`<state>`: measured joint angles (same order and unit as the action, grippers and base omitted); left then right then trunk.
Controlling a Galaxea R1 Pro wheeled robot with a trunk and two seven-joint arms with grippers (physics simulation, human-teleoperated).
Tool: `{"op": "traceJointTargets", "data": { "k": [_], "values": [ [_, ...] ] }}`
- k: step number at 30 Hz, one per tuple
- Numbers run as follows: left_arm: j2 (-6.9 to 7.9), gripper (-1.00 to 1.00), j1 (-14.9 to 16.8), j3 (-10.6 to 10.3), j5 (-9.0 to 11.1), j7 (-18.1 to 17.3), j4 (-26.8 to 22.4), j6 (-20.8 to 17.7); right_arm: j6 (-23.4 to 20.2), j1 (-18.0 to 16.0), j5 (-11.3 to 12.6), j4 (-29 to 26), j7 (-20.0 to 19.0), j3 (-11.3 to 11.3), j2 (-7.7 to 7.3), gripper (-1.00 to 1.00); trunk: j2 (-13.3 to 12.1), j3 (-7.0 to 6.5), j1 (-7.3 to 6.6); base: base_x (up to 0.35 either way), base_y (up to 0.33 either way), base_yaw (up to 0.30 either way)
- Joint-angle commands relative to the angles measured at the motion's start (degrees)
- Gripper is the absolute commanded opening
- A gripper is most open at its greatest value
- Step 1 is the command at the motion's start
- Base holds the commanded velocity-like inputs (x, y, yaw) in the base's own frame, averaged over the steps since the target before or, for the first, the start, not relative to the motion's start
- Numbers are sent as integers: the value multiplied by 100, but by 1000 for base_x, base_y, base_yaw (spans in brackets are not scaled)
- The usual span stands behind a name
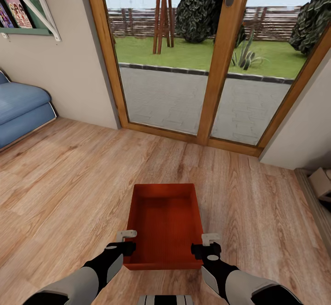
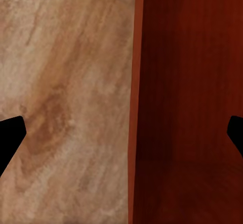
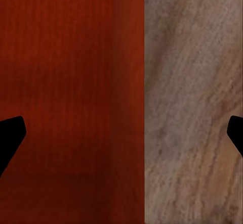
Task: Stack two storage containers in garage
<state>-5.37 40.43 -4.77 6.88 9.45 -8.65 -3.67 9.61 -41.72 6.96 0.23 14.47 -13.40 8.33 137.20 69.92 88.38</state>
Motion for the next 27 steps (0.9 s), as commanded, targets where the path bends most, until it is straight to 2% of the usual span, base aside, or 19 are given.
{"op": "traceJointTargets", "data": {
  "k": [1,5,6,25,27],
  "values": [
    [1,100,-2,-50,60,33,-13,-25,23,-3,60,6,19,-49,2,100,1,4,-1,0,0,0],
    [1,100,-1,-50,59,39,-14,-13,23,-4,60,6,28,-49,2,100,1,4,-1,0,0,0],
    [1,-100,-1,-50,56,39,-12,-14,23,-3,60,7,29,-49,2,-100,1,4,-1,0,0,0],
    [3,-100,-3,-57,50,34,28,-38,7,-4,68,9,39,-40,-7,-100,1,4,-1,0,0,0],
    [2,-100,-4,-58,50,32,30,-48,6,-3,68,8,39,-40,-7,-100,-79,-32,-45,0,0,0]
  ]
}}
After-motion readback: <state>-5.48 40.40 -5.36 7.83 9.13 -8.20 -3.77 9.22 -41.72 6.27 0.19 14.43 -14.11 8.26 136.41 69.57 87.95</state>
